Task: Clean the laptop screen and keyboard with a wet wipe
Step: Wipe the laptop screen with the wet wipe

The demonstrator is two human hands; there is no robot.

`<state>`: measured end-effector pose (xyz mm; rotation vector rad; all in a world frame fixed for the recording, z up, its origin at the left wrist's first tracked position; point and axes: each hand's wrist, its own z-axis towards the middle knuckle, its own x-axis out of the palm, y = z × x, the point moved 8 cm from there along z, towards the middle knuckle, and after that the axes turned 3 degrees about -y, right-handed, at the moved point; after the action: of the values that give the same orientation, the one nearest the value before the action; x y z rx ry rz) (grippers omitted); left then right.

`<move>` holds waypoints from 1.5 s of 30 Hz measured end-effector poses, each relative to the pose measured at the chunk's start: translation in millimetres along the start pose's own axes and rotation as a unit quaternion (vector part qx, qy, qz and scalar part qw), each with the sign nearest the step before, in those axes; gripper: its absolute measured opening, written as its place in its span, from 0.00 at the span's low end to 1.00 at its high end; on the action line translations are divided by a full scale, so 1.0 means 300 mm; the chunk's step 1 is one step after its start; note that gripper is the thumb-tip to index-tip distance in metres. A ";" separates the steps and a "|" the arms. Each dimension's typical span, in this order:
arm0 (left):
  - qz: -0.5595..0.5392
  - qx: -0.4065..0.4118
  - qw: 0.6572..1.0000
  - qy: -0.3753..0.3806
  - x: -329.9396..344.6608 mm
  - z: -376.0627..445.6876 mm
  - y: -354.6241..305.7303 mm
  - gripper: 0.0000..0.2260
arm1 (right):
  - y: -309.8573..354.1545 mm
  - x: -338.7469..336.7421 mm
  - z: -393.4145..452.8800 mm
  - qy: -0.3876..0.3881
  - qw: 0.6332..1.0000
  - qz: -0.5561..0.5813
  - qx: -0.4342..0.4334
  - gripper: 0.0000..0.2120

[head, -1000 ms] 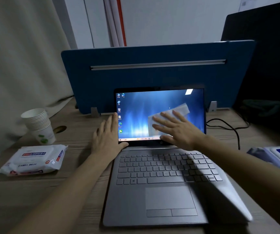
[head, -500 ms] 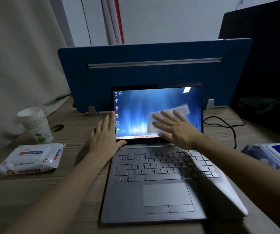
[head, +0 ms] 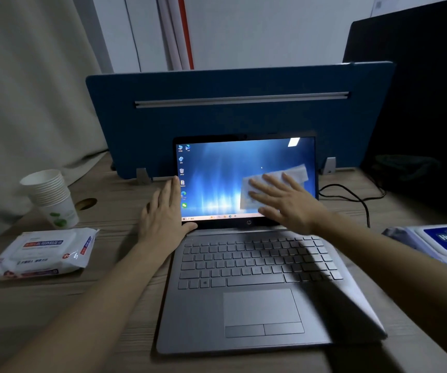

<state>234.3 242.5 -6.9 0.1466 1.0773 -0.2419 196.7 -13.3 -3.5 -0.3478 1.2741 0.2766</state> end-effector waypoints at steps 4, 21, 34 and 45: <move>-0.005 -0.006 1.000 0.001 -0.004 -0.002 -0.002 0.52 | 0.001 -0.033 0.032 -0.026 0.999 0.027 0.022 0.30; 0.024 0.023 0.999 -0.021 -0.031 -0.002 -0.030 0.55 | -0.008 -0.060 0.060 -0.034 0.999 0.030 0.003 0.27; 0.037 0.033 0.999 -0.008 -0.046 -0.002 -0.050 0.53 | -0.033 -0.039 0.041 -0.014 0.999 -0.015 -0.042 0.30; 0.034 0.029 0.999 -0.008 -0.042 0.004 -0.053 0.54 | 0.041 0.064 -0.009 -0.019 0.999 -0.034 -0.033 0.30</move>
<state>225.4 228.4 4.7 0.2320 1.0480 -0.2127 194.8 -2.9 -24.0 -0.4404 1.2147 0.2670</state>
